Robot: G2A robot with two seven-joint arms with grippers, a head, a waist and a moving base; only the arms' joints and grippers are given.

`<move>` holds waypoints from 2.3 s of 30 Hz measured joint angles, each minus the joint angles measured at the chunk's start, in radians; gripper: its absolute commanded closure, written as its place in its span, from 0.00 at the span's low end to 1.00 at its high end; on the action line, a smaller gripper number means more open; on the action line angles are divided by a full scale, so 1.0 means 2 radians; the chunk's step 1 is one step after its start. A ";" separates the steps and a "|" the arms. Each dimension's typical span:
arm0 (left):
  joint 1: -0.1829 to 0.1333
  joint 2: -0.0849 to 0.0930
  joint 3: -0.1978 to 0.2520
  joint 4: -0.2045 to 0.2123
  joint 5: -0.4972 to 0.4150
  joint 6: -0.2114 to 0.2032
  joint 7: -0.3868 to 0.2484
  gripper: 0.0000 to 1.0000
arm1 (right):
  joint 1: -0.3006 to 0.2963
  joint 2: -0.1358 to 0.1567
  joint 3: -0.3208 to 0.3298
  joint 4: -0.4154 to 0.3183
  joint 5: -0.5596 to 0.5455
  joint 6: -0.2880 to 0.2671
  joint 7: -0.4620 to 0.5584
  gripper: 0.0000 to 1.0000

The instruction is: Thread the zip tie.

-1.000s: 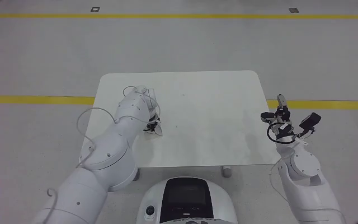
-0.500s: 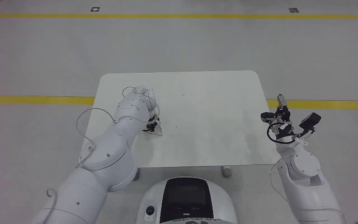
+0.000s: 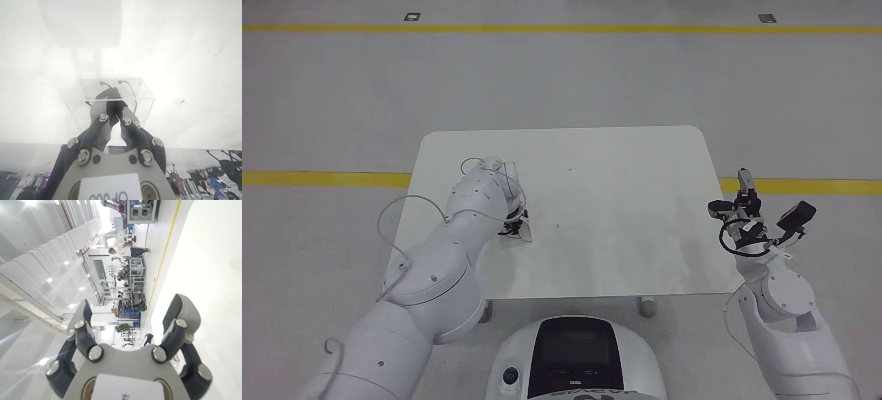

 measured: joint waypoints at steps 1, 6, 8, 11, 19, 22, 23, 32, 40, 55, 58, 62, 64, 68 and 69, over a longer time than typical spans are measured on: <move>0.000 0.000 0.000 0.000 -0.001 -0.002 0.000 1.00 | 0.000 0.000 0.000 0.000 0.000 0.000 0.000 0.00; -0.003 -0.001 -0.001 0.004 -0.004 -0.011 0.001 1.00 | 0.000 0.000 0.000 0.000 0.000 0.000 0.000 0.00; -0.005 -0.002 -0.001 0.005 -0.004 -0.014 0.003 1.00 | 0.000 0.000 0.000 0.000 0.000 0.000 0.000 0.00; -0.007 -0.003 -0.001 0.006 -0.006 -0.019 0.005 1.00 | 0.000 0.000 0.000 0.000 0.000 0.000 0.000 0.00; -0.009 -0.004 0.001 0.006 -0.005 -0.027 0.007 1.00 | 0.000 0.000 0.000 0.000 0.000 0.000 0.000 0.00; -0.010 -0.005 0.001 0.006 -0.005 -0.030 0.006 1.00 | 0.000 0.000 0.000 0.000 0.000 0.000 0.000 0.00; -0.010 -0.006 0.001 0.006 -0.005 -0.031 0.007 1.00 | 0.000 0.000 0.000 0.000 0.000 0.000 0.000 0.00; -0.015 -0.007 0.002 0.006 -0.008 -0.039 0.014 1.00 | 0.000 0.000 0.000 0.000 0.000 0.000 0.000 0.00; -0.020 -0.008 0.002 0.006 -0.010 -0.046 0.018 1.00 | 0.000 0.000 0.000 0.000 0.000 0.000 0.000 0.00; -0.023 -0.009 0.003 0.006 -0.007 -0.047 0.027 1.00 | 0.000 0.000 0.000 0.000 0.000 0.000 0.000 0.00; -0.022 -0.009 0.003 0.006 -0.003 -0.042 0.028 1.00 | 0.000 0.000 0.000 0.000 0.000 0.000 0.000 0.00; -0.021 -0.009 0.003 0.006 -0.002 -0.042 0.028 1.00 | 0.000 0.000 0.000 0.000 0.000 0.000 0.000 0.00; -0.022 -0.009 0.003 0.006 -0.002 -0.042 0.028 1.00 | 0.000 0.000 0.000 0.000 0.000 0.000 0.000 0.00; -0.017 -0.007 0.002 0.006 -0.005 -0.045 0.040 1.00 | 0.000 0.000 0.000 0.000 0.000 0.000 0.000 0.00; -0.017 -0.006 0.002 0.005 -0.004 -0.045 0.041 1.00 | 0.000 0.000 0.000 0.000 0.000 0.000 0.000 0.00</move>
